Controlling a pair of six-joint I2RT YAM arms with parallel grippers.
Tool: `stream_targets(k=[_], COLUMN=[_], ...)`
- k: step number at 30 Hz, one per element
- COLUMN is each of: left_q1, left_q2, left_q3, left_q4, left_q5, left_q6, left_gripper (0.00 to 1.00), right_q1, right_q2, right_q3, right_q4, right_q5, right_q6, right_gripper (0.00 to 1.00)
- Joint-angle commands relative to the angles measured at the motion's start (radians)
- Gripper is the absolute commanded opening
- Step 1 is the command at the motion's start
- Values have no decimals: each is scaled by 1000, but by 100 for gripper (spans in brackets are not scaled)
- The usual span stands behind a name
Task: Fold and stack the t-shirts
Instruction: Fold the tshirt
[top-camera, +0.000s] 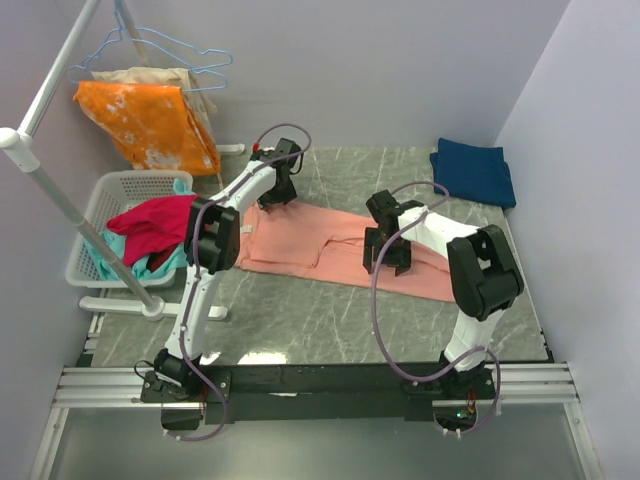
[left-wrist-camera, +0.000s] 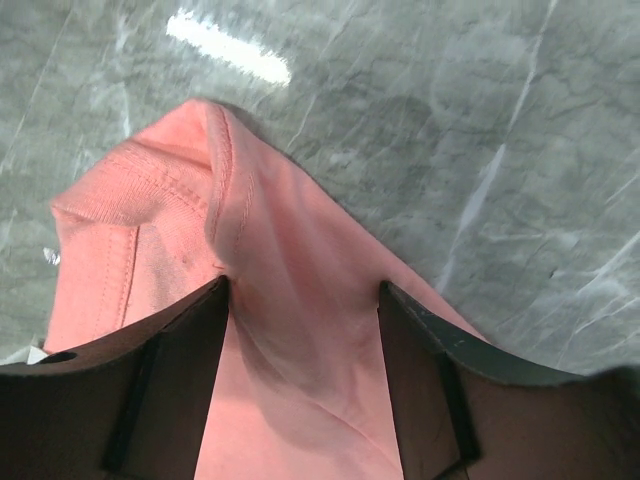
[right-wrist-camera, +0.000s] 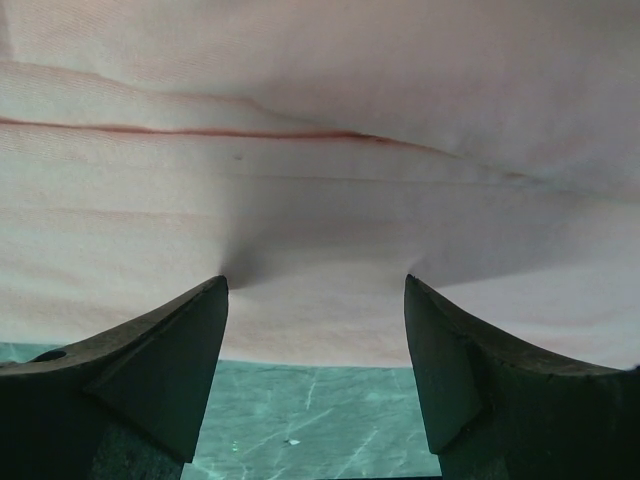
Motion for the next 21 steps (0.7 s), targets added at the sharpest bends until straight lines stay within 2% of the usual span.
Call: stream_targets(k=[1, 6, 16, 21], left_q1=[11, 11, 17, 12], left_q2=[68, 97, 111, 112], left_q3=[44, 63, 37, 37], left_q4=[103, 301, 691, 777], left_q5=[29, 173, 345, 337], left_q6=[53, 180, 254, 294], left_gripper=[67, 68, 74, 79], right_q1=[17, 24, 24, 23], right_q2=[33, 46, 34, -19], right_q3=[74, 151, 262, 254], right_q4=[-23, -37, -89, -84], right_q5=[-9, -13, 49, 101], right_q6=[9, -3, -20, 1], right_gripper=[77, 77, 76, 77])
